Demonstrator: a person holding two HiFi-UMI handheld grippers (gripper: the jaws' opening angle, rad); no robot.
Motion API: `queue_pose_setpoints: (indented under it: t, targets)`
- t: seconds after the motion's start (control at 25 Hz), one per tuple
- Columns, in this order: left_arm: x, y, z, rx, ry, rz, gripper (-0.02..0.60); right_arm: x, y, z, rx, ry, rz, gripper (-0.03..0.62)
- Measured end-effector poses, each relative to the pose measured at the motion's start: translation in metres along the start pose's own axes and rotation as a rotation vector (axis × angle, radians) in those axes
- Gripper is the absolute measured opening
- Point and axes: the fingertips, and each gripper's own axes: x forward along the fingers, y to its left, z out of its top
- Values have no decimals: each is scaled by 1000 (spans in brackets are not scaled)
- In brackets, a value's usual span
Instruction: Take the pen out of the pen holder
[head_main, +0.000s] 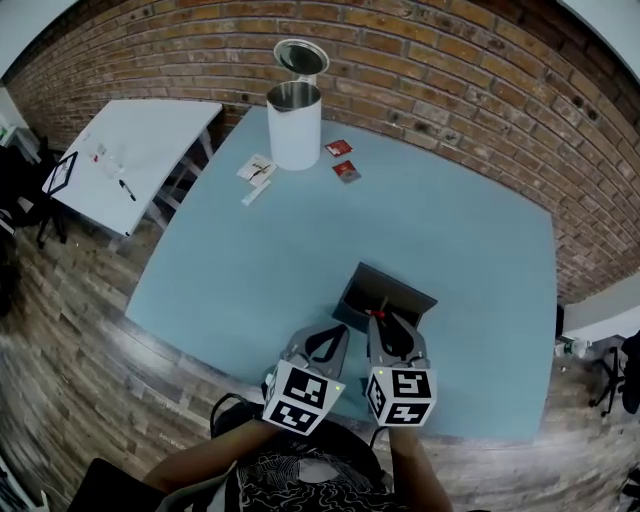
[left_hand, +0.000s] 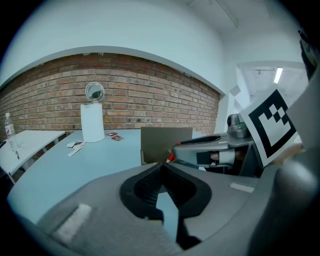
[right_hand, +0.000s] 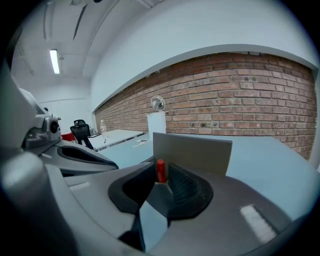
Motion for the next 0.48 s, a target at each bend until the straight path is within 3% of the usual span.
queue_pose_setpoints:
  t: [0.48]
  targets:
    - [-4,9,-1,-43,-40,34,2,-1,3,6,-78,-20,25,43]
